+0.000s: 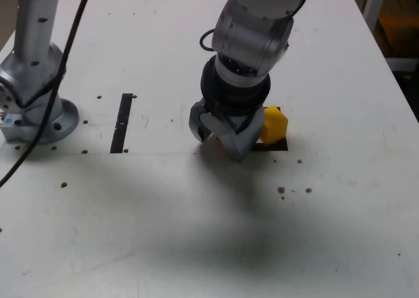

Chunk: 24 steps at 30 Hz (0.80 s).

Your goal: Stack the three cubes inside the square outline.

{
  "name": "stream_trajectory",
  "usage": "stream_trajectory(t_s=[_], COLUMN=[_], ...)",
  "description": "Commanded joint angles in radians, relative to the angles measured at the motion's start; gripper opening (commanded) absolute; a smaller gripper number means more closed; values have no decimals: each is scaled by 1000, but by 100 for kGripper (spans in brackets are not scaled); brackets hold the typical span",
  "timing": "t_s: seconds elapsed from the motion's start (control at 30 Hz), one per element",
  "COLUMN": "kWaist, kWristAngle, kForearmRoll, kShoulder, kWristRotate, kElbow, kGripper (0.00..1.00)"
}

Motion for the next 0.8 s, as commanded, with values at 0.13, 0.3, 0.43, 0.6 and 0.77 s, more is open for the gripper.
stream_trajectory(t_s=[0.13, 0.3, 0.43, 0.6, 0.77], kWaist=[-1, 28, 52, 104, 139], kWristAngle=[7, 27, 48, 88, 111], kForearmRoll=[-26, -77, -117, -124, -118], kShoulder=[-7, -5, -5, 0, 16], kWristRotate=[-1, 6, 11, 24, 39], kElbow=[1, -4, -8, -34, -62], kGripper=[35, 35, 35, 35, 35])
